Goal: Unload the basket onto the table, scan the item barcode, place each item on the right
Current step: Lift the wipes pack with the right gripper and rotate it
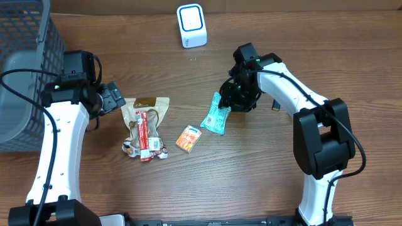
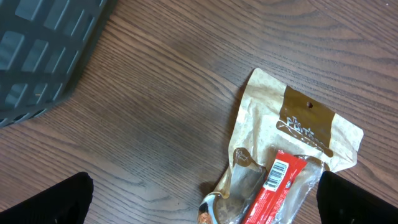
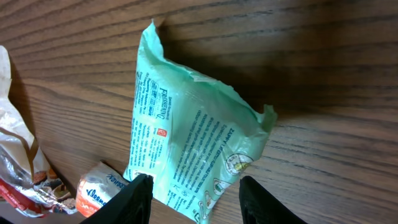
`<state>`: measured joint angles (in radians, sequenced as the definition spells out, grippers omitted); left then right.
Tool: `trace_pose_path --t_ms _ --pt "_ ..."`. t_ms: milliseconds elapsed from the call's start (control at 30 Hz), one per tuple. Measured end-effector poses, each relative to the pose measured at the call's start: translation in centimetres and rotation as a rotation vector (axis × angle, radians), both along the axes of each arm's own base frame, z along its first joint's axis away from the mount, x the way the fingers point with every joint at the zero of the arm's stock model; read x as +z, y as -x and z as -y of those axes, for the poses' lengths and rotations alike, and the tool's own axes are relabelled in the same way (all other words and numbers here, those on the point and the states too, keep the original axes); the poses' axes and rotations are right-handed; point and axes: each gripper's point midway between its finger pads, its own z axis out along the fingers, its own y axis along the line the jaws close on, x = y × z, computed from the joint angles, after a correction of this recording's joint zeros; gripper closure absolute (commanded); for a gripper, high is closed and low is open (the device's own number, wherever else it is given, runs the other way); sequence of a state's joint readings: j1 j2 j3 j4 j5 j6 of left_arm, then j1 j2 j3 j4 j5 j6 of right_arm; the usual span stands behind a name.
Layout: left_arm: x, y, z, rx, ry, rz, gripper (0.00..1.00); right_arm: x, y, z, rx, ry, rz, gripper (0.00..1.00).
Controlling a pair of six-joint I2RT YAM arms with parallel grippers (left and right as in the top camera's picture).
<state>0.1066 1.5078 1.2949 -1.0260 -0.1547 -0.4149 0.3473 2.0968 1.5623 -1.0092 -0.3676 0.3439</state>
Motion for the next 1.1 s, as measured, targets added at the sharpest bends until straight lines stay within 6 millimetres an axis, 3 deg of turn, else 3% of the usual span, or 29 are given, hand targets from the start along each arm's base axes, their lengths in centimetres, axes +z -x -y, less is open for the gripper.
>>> trace_pose_path --t_ms 433,600,833,1000,1100 --pt "0.0 0.0 0.0 0.000 0.000 0.000 0.00 -2.3 -0.9 1.0 -0.070 0.061 0.053 0.58" --pt "0.0 0.0 0.0 0.000 0.000 0.000 0.00 -2.6 -0.9 0.5 -0.080 0.017 0.095 0.76" --pt "0.0 0.0 0.0 0.000 0.000 0.000 0.00 -2.1 -0.9 0.3 -0.090 0.005 0.102 0.96" --pt "0.0 0.0 0.0 0.000 0.000 0.000 0.00 -1.4 -1.2 0.6 -0.075 0.010 0.130 0.96" --pt "0.0 0.0 0.0 0.000 0.000 0.000 0.00 0.3 -1.7 1.1 -0.042 0.018 0.193 0.96"
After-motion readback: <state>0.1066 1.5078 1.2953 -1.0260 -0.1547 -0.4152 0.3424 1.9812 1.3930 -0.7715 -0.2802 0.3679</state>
